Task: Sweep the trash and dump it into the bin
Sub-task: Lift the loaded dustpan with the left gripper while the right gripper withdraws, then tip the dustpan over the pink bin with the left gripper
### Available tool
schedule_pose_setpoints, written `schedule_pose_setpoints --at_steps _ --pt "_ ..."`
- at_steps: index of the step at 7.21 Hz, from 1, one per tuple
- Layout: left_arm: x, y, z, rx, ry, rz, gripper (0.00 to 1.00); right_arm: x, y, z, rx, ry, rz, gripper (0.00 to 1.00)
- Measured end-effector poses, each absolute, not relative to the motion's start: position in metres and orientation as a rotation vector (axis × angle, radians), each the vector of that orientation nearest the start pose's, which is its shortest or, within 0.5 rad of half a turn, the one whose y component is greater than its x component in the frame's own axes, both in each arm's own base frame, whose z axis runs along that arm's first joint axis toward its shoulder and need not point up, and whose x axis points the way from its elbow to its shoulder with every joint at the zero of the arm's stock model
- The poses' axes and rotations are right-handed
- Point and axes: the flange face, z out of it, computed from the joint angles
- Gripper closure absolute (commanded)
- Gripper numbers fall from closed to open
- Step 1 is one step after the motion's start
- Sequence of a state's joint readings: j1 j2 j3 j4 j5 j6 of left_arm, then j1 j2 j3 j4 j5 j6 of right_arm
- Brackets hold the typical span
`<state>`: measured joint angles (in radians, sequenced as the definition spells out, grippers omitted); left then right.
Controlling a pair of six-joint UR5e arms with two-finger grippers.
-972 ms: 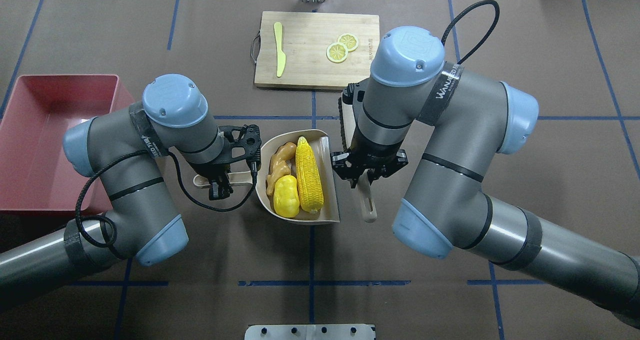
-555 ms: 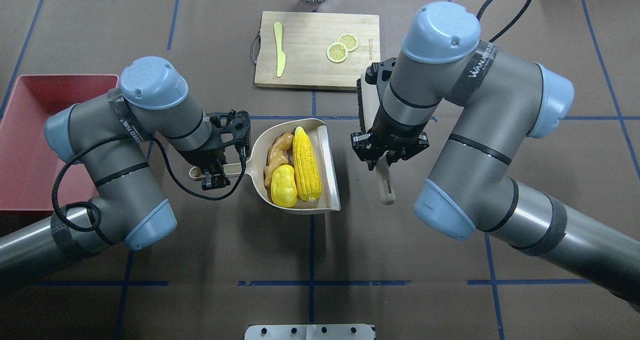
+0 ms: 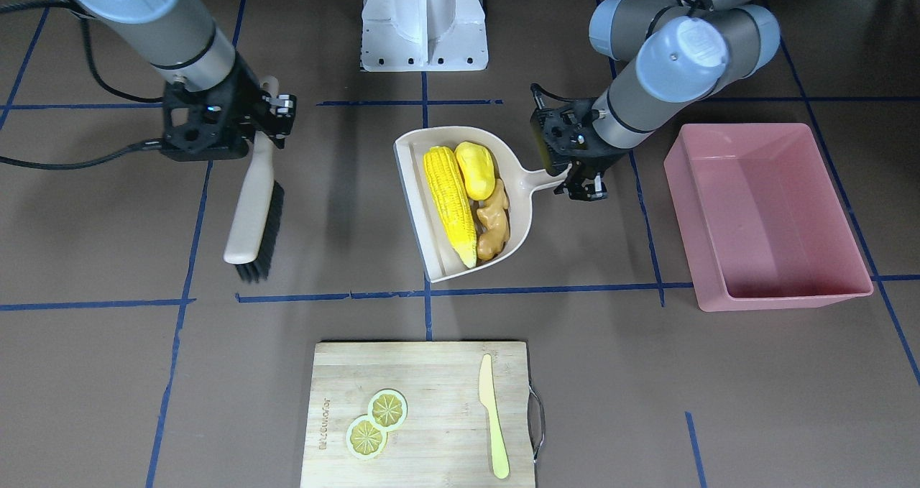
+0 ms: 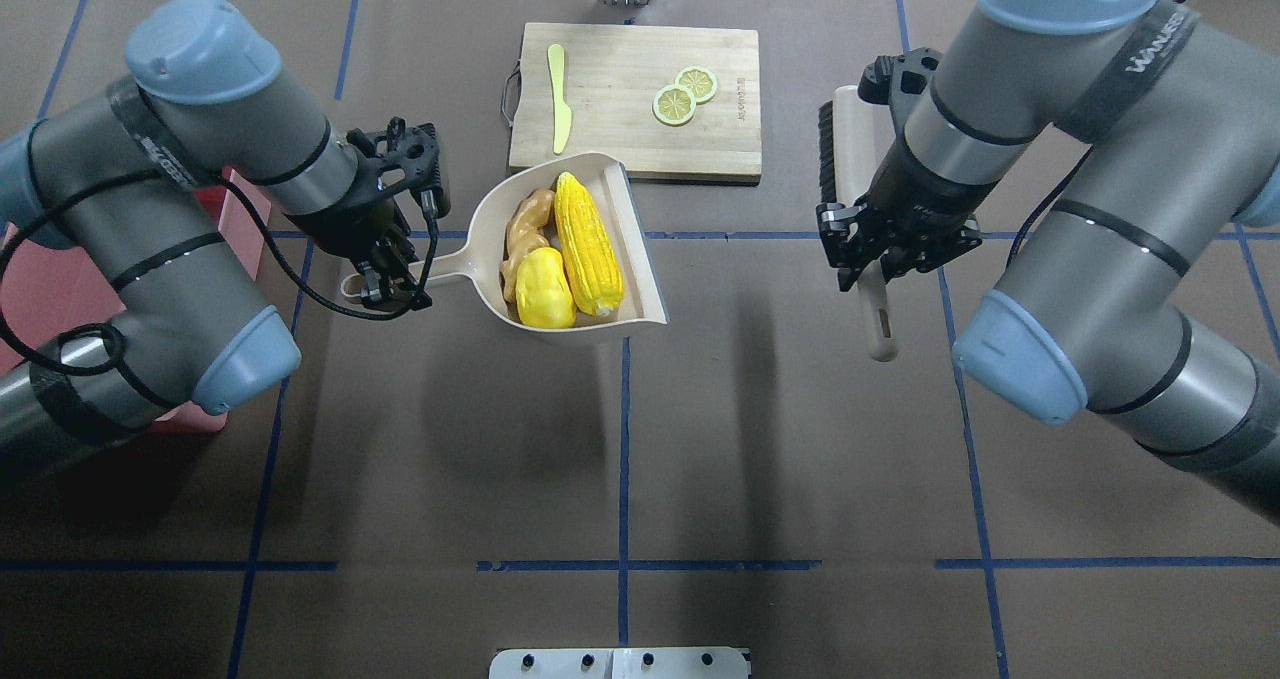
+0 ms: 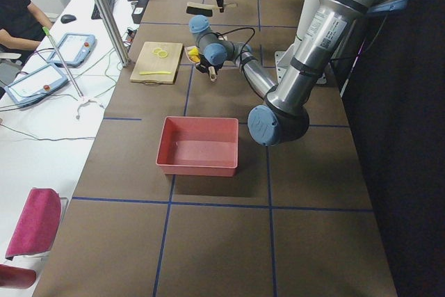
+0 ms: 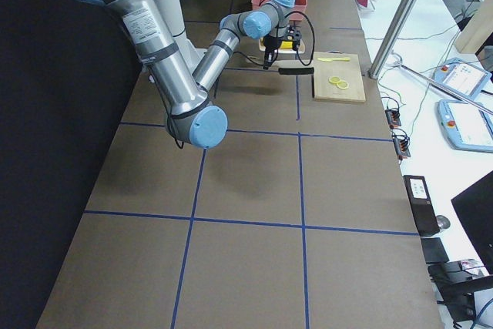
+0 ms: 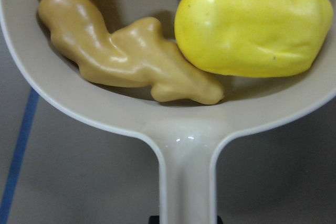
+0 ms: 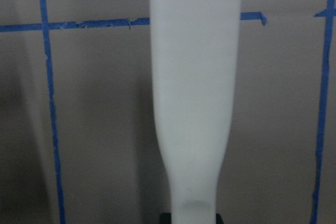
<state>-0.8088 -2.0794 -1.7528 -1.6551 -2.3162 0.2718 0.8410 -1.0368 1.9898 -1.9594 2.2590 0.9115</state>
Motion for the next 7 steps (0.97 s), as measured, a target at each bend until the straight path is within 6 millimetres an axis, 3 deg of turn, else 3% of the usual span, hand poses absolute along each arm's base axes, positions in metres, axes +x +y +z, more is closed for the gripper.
schedule_pose_setpoints --at_steps 2,4,5,7 --pt "0.317 -0.501 0.266 0.569 0.976 1.143 1.0 -0.275 -0.479 0.233 -0.096 -0.816 -0.024 1.0" --pt "0.236 -0.478 0.246 0.529 0.959 1.038 1.0 -0.228 -0.48 0.264 -0.073 -0.791 -0.028 1.0" --pt "0.196 -0.469 0.249 0.516 0.939 0.972 1.0 -0.211 -0.481 0.279 -0.069 -0.779 -0.026 1.0" --pt "0.121 -0.462 0.286 0.471 0.899 0.805 1.0 -0.178 -0.484 0.307 -0.06 -0.759 -0.03 1.0"
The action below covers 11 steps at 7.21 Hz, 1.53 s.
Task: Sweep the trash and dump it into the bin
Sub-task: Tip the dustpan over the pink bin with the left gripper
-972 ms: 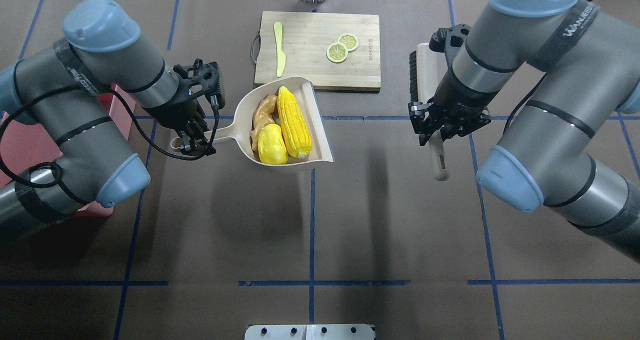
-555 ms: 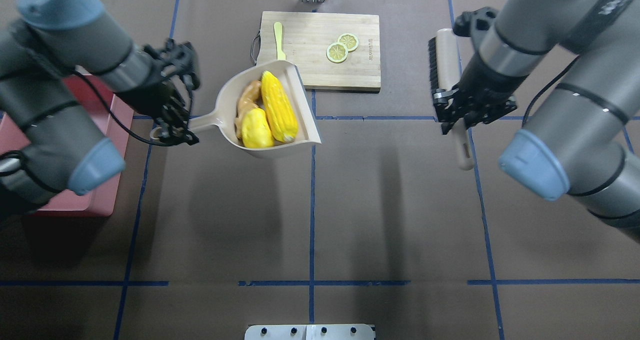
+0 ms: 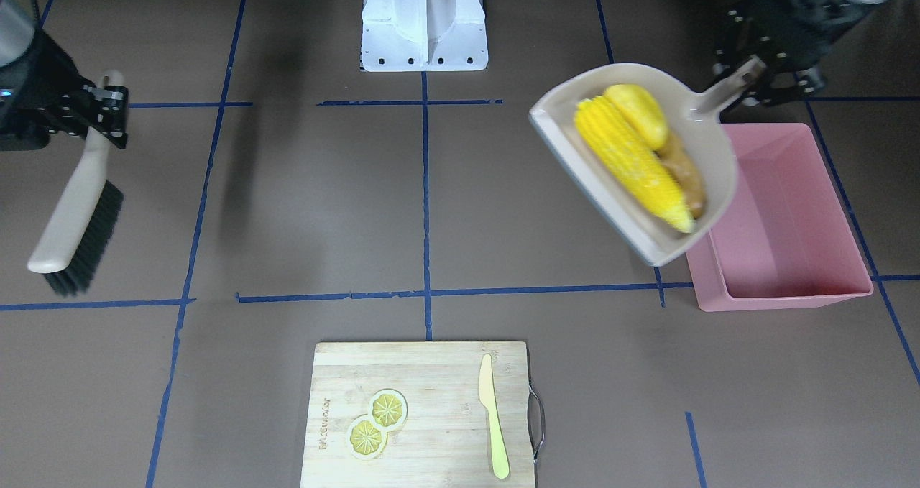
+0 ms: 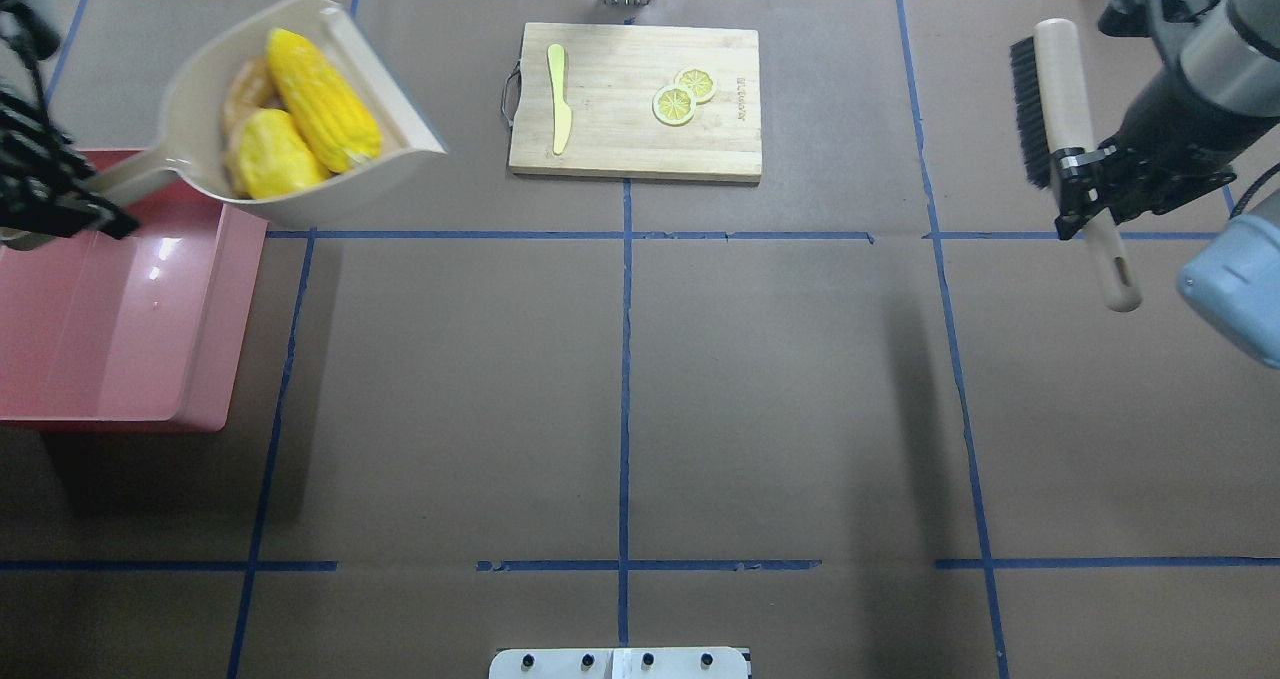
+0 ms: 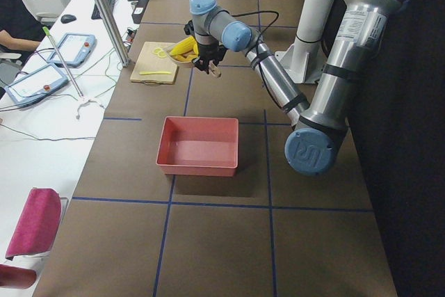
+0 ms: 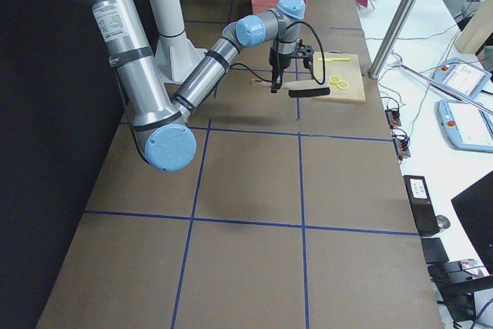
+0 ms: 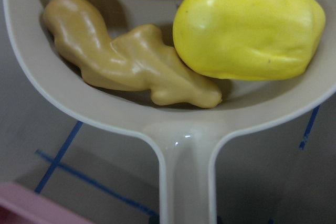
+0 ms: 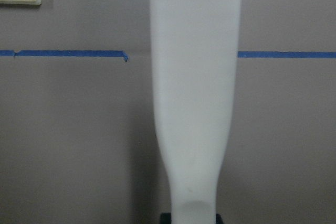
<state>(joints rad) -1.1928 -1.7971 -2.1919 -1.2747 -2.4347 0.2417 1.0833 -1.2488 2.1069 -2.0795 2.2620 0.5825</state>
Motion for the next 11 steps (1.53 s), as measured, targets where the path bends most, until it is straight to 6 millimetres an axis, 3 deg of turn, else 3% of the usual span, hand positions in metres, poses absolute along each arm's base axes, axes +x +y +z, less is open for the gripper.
schedule_pose_setpoints --at_steps 2,4,8,11 --pt "0.057 -0.456 0.336 0.408 0.868 0.632 1.0 -0.153 -0.482 0.335 -0.067 -0.74 -0.032 1.0" --pt "0.02 -0.443 0.377 0.349 0.851 0.528 1.0 -0.129 -0.467 0.378 -0.103 -0.734 -0.061 1.0" --pt "-0.008 -0.41 0.444 0.244 0.663 0.47 1.0 -0.108 -0.442 0.427 -0.19 -0.737 -0.037 1.0" --pt "-0.018 -0.408 0.461 0.222 0.466 0.492 1.0 -0.104 -0.429 0.45 -0.244 -0.73 -0.015 1.0"
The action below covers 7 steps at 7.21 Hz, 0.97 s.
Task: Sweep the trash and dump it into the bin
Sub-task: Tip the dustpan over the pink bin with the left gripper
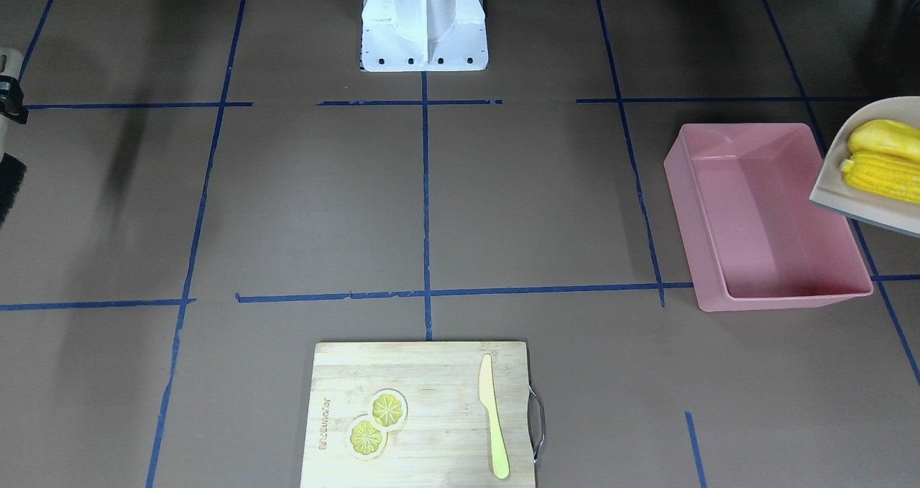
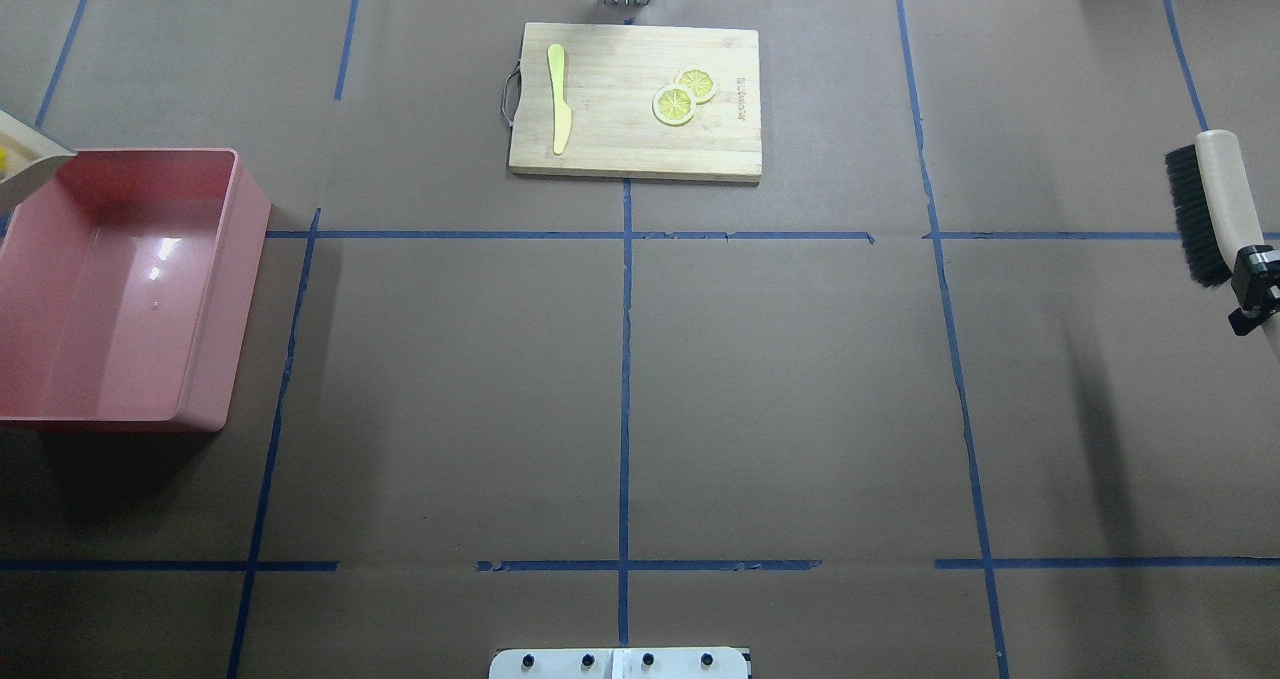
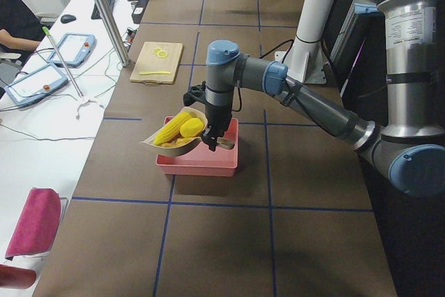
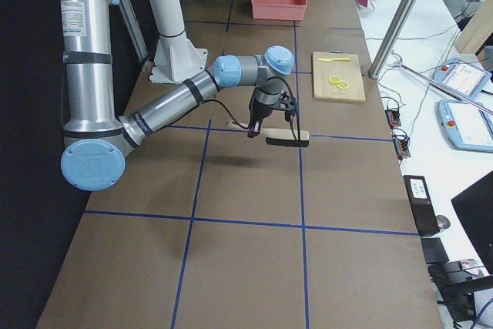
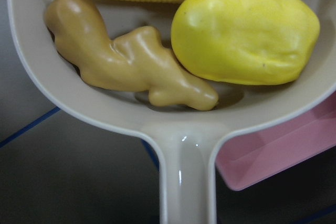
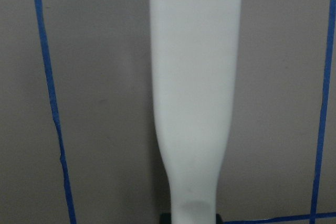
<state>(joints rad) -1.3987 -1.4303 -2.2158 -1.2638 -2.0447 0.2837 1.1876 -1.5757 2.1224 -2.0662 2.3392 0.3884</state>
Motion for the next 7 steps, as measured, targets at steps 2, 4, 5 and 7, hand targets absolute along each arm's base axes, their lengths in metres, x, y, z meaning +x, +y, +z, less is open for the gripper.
schedule_pose_setpoints --at_steps 2,4,5,7 --pt "-0.009 -0.407 0.467 0.211 0.381 0.569 1.0 -0.104 -0.423 0.458 -0.274 -0.748 -0.007 1.0" --pt "-0.003 -0.404 0.475 0.2 0.29 0.657 1.0 -0.102 -0.414 0.47 -0.307 -0.752 0.002 1.0" --pt "-0.001 -0.405 0.477 0.193 0.245 0.679 1.0 -0.101 -0.41 0.48 -0.317 -0.757 -0.003 1.0" --pt "0.004 -0.405 0.473 0.201 0.194 0.706 1.0 -0.106 -0.403 0.506 -0.351 -0.8 -0.013 1.0"
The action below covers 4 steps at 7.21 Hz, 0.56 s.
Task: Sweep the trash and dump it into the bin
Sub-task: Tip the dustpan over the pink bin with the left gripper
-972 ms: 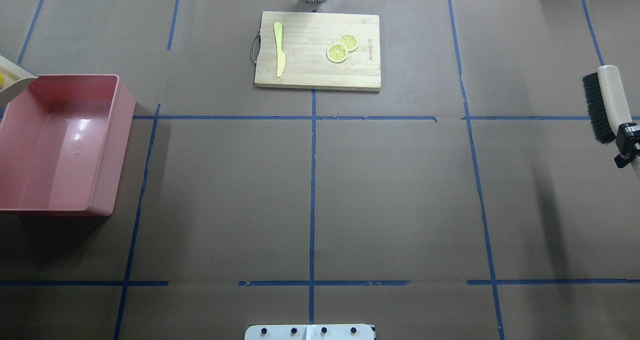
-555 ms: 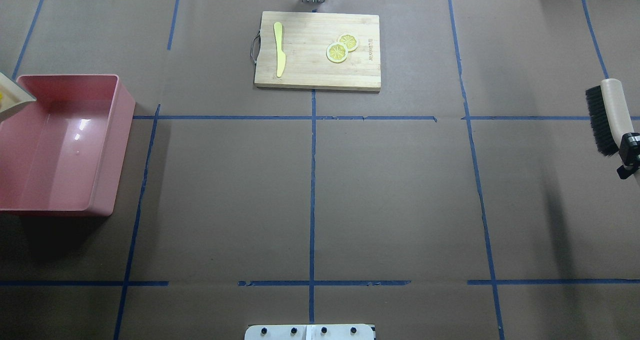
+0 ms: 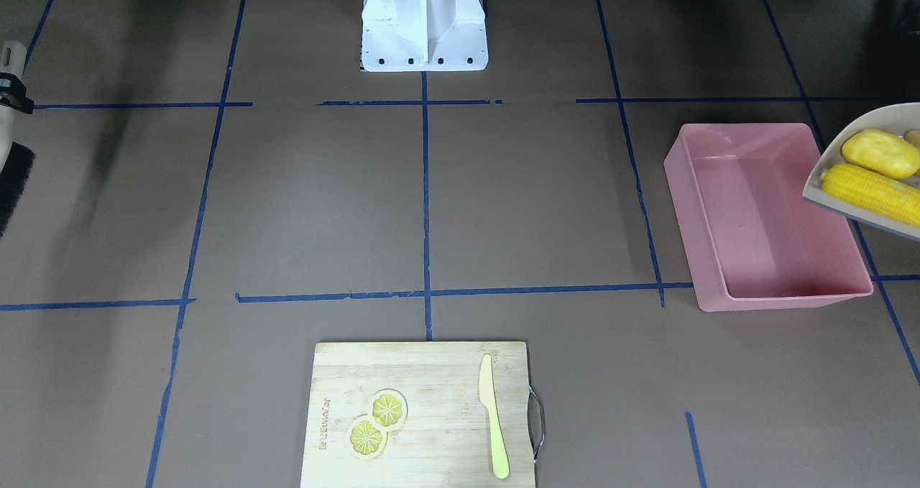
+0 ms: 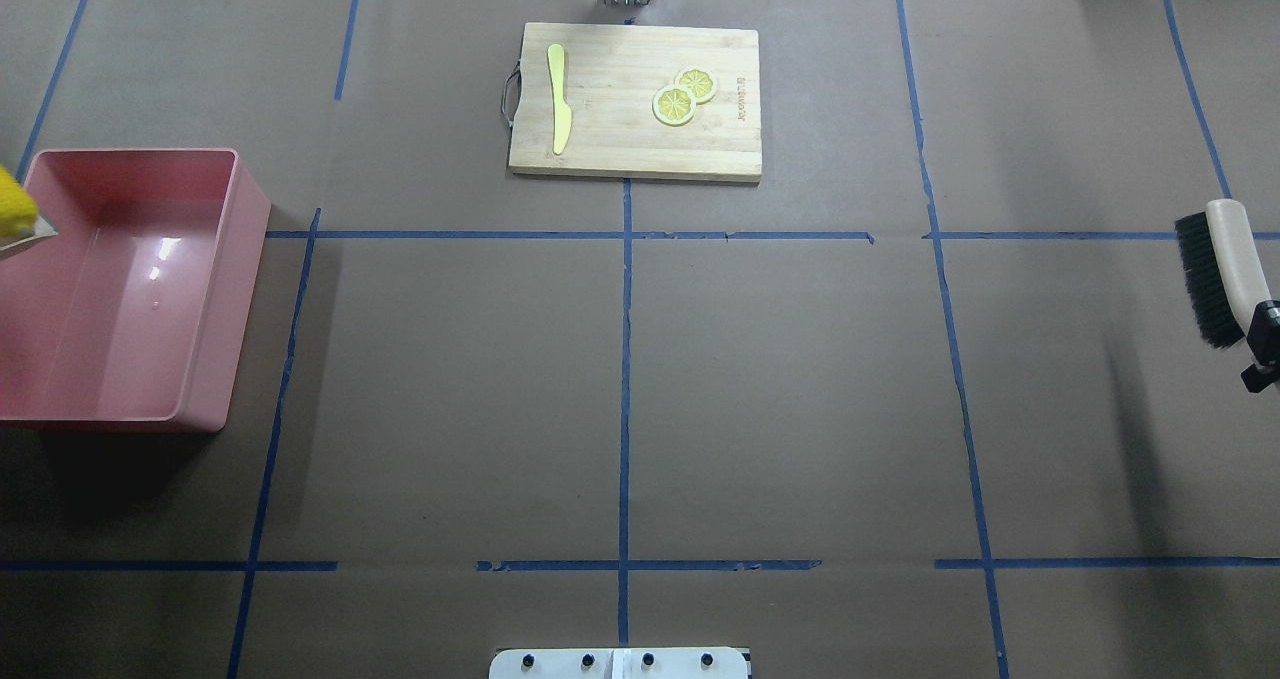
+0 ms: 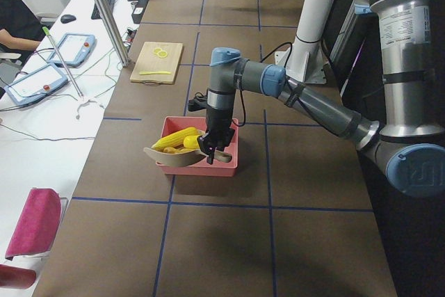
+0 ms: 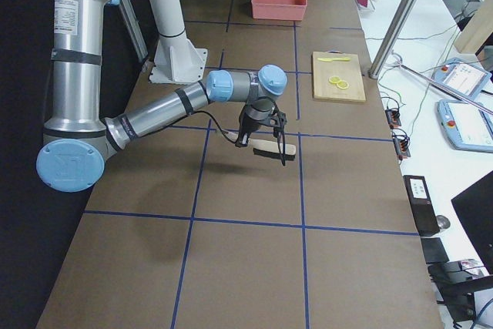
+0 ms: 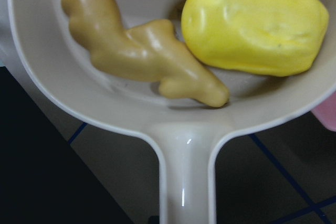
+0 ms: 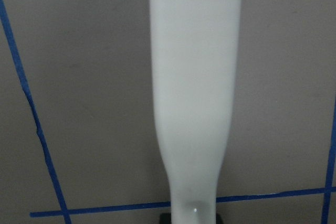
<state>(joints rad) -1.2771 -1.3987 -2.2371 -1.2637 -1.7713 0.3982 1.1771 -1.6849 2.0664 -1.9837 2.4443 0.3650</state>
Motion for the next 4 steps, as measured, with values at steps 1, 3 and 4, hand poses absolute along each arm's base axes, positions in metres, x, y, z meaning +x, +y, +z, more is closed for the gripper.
schedule_pose_setpoints --at_steps 1,3,4 --pt "0.012 -0.403 0.465 0.215 0.189 0.731 1.0 -0.112 -0.402 0.515 -0.372 -0.81 -0.02 1.0" --pt "0.031 -0.398 0.451 0.24 0.154 0.796 1.0 -0.126 -0.399 0.527 -0.405 -0.805 -0.038 1.0" --pt "0.035 -0.394 0.448 0.239 0.121 0.827 1.0 -0.129 -0.398 0.53 -0.415 -0.804 -0.043 1.0"
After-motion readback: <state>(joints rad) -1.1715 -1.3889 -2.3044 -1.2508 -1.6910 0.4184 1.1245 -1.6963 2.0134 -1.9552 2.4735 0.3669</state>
